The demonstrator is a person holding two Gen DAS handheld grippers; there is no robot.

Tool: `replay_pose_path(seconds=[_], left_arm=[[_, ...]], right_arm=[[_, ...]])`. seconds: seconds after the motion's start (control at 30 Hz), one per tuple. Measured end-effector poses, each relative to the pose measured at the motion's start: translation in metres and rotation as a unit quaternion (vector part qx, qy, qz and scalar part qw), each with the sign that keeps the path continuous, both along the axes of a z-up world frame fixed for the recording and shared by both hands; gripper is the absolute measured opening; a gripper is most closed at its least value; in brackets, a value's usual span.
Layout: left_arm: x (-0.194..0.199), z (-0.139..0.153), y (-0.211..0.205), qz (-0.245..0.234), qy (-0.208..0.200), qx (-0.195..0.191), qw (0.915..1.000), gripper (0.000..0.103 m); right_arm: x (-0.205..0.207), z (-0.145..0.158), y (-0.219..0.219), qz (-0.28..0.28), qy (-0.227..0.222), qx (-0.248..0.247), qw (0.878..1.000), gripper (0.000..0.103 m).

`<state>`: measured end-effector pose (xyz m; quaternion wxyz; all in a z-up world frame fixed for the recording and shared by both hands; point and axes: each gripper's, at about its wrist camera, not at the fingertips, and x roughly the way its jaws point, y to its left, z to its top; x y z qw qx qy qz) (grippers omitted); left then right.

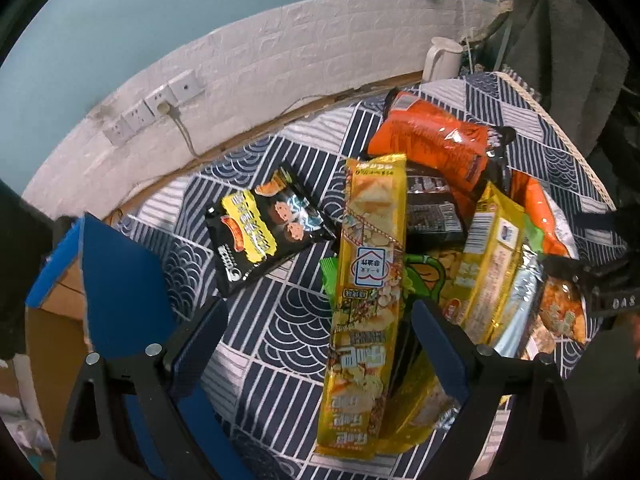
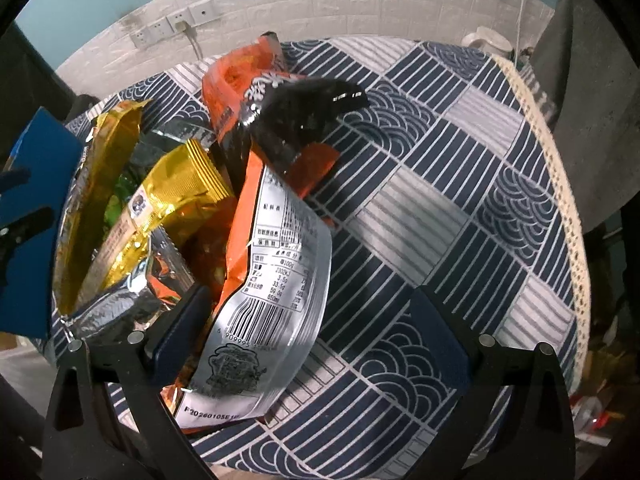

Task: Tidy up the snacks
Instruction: 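Grasp yellow biscuit pack with left tool while right tool grasps silver-orange bag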

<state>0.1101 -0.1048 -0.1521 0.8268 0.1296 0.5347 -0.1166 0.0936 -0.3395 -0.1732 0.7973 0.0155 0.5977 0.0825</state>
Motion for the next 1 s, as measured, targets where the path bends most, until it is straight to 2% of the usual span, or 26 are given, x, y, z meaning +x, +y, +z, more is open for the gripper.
replay_pose_path(seconds=[0.17, 0.27, 0.37, 0.4, 0.43, 0.47, 0.5, 0.53, 0.57, 0.6, 0.73, 1.0], left_arm=[[0.005, -0.017, -0.003, 0.002, 0.025, -0.007, 0.9997, 0.094], [0.008, -0.026, -0.003, -0.001, 0.040, -0.011, 0.9991, 0.094], [0.010, -0.035, -0.005, -0.002, 0.059, -0.020, 0.9981, 0.093], [0.011, -0.038, -0.006, -0.005, 0.064, -0.021, 0.9977, 0.090], [0.011, -0.040, -0.007, -0.008, 0.068, -0.021, 0.9975, 0.083], [0.010, -0.043, -0.008, -0.012, 0.076, -0.021, 0.9968, 0.073], [0.009, -0.045, -0.009, -0.018, 0.085, -0.028, 0.9958, 0.070], [0.008, -0.047, -0.010, -0.023, 0.093, -0.035, 0.9948, 0.061], [0.007, -0.049, -0.011, -0.026, 0.097, -0.037, 0.9942, 0.050], [0.006, -0.051, -0.013, -0.032, 0.104, -0.040, 0.9933, 0.045], [0.000, -0.048, -0.017, -0.043, 0.088, -0.030, 0.9948, 0.033], [-0.012, -0.027, -0.011, -0.043, 0.051, -0.015, 0.9977, 0.031]], right_arm=[[0.002, -0.012, 0.000, -0.002, 0.018, 0.028, 0.999, 0.094], [0.004, -0.021, 0.001, -0.002, 0.033, 0.053, 0.998, 0.086], [0.006, -0.027, 0.004, 0.009, 0.042, 0.072, 0.997, 0.072], [0.005, -0.027, 0.005, 0.013, 0.041, 0.072, 0.997, 0.062], [0.005, -0.027, 0.005, 0.017, 0.040, 0.070, 0.997, 0.057], [0.005, -0.026, 0.004, 0.019, 0.038, 0.068, 0.997, 0.056], [0.005, -0.025, 0.004, 0.020, 0.036, 0.071, 0.997, 0.052], [0.005, -0.023, 0.003, 0.022, 0.034, 0.072, 0.997, 0.045], [0.005, -0.020, 0.003, 0.026, 0.030, 0.066, 0.997, 0.043], [0.003, -0.018, 0.002, 0.029, 0.026, 0.060, 0.997, 0.041], [0.001, -0.008, 0.000, 0.035, 0.011, 0.038, 0.999, 0.039], [-0.005, 0.025, -0.001, 0.038, -0.028, 0.002, 0.999, 0.039]])
